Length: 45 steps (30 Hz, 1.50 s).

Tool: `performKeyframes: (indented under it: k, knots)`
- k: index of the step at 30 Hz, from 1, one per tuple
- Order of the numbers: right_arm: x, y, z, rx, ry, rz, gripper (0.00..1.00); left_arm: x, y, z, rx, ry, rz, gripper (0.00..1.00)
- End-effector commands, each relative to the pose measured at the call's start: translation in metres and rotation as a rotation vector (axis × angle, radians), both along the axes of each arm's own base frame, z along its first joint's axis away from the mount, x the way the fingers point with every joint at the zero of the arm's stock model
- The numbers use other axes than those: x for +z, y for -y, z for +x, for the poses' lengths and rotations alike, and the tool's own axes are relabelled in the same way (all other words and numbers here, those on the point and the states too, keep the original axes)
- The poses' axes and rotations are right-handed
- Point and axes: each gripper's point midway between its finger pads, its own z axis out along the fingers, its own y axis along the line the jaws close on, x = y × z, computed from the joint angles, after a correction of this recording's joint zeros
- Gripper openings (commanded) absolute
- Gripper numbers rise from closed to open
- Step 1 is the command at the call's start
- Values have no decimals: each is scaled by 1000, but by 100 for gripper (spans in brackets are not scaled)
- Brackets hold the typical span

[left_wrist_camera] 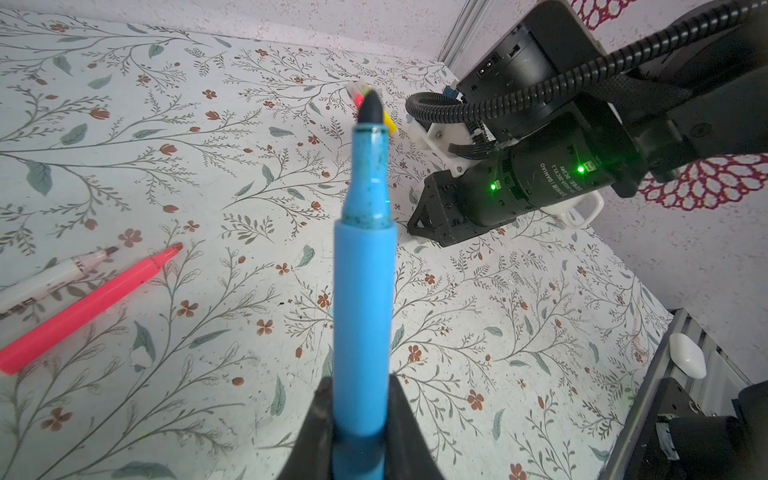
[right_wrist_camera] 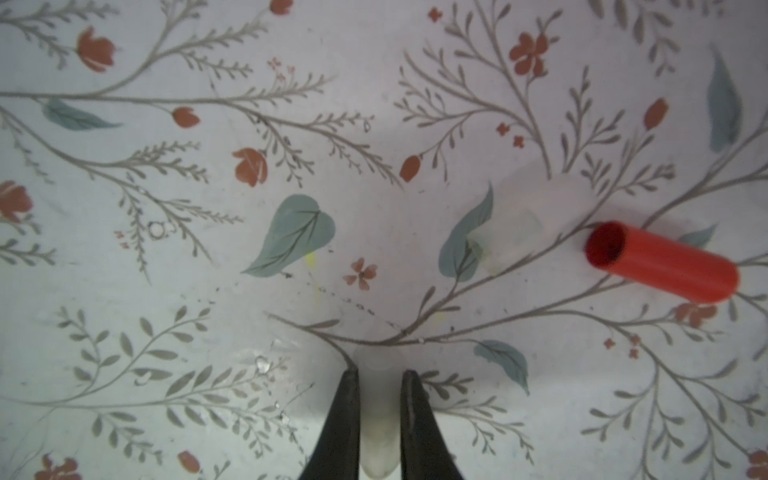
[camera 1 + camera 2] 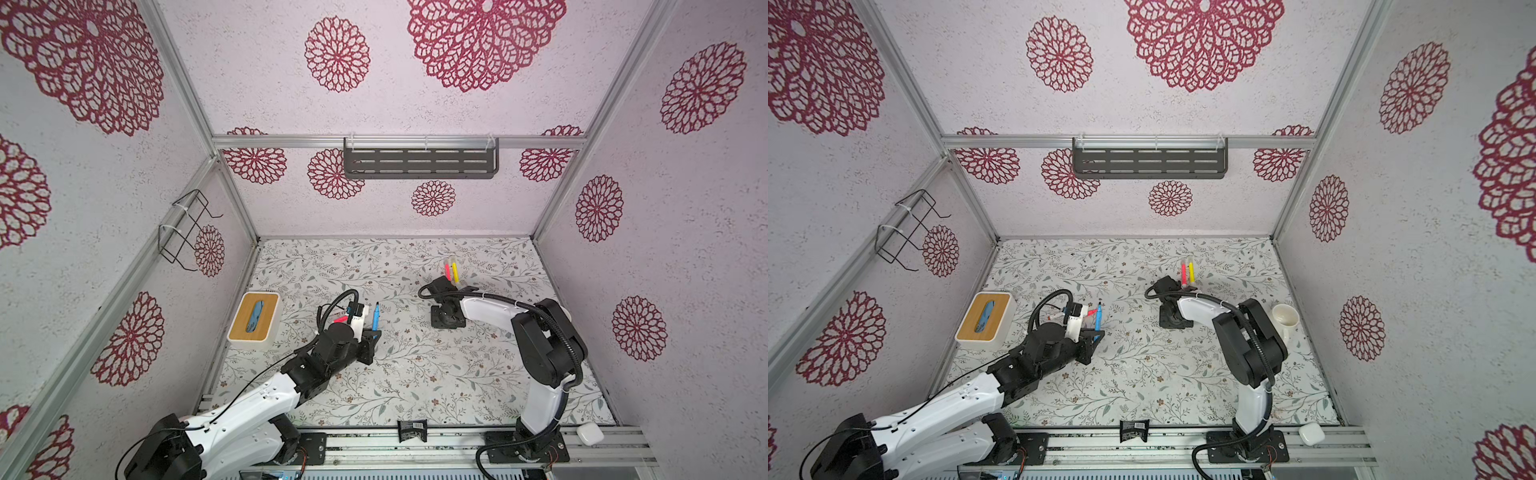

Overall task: Insert the pens into the pen caps
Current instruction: 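Grasp the translucent white cap and lift it with the right gripper, then move the cap over the blue marker tip held by the left gripper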

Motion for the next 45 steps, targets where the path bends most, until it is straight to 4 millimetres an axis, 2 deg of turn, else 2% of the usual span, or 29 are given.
performKeyframes:
  k: [1,4,7,9,13,18,21,30,35,45]
  knots:
    - [28,-14,-10,65,35,73,1,7,1,0,0,15,-23,0]
    - [62,-36,-9,129,133,224,1,8,2,0,-8,19,-30,0]
    - [111,-60,-12,199,271,432,3,10,5,-1,-19,25,-44,0]
    - [150,-73,-18,248,381,591,4,13,8,0,-27,30,-64,0]
    - [214,-86,-36,330,549,829,4,19,19,-1,-57,35,-119,0]
    - [261,-92,-58,408,661,1035,6,25,32,-2,-96,45,-172,0]
    - [278,-95,-66,437,699,1125,5,31,40,-4,-124,60,-196,0]
    - [307,-101,-73,502,772,1249,6,48,65,-20,-248,103,-294,0]
    - [315,-107,-71,524,778,1260,7,48,72,-24,-279,99,-303,0]
    - [313,-128,-84,604,733,1311,7,53,80,-30,-319,96,-315,0]
